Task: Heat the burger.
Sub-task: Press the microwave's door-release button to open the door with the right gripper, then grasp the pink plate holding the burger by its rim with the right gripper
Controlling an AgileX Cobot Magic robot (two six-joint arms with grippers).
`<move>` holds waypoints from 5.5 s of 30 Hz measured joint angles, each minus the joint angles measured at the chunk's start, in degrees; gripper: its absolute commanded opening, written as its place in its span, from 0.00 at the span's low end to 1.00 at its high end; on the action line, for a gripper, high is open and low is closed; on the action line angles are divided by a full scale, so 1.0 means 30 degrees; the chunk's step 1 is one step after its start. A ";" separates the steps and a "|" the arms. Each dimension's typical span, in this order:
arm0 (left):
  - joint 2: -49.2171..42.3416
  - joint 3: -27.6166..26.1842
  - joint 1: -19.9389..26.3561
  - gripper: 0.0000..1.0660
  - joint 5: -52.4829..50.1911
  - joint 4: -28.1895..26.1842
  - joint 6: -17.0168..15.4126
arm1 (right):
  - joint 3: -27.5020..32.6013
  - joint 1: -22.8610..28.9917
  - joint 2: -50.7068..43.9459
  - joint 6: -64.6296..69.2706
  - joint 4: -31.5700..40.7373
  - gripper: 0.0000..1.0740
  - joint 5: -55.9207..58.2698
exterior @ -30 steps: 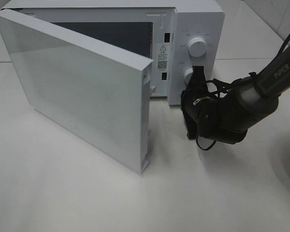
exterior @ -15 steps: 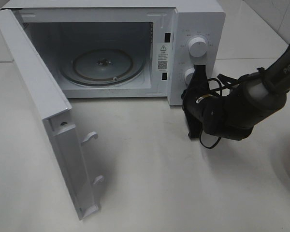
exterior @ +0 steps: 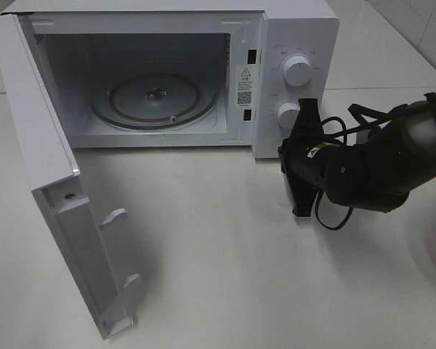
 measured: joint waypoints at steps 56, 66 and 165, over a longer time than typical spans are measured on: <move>0.0000 0.0000 0.0000 0.92 0.0000 0.0000 0.0000 | 0.1910 -0.0153 -1.1898 -2.3415 -0.7582 0.32 2.4503; 0.0000 0.0000 0.0000 0.92 0.0000 0.0000 0.0000 | 0.1910 -0.1528 -1.1994 -2.4866 -0.8442 0.91 2.6547; 0.0000 0.0000 0.0000 0.92 0.0000 0.0000 0.0000 | -0.0172 -1.0027 -0.4354 -2.4733 -1.3923 0.00 2.5611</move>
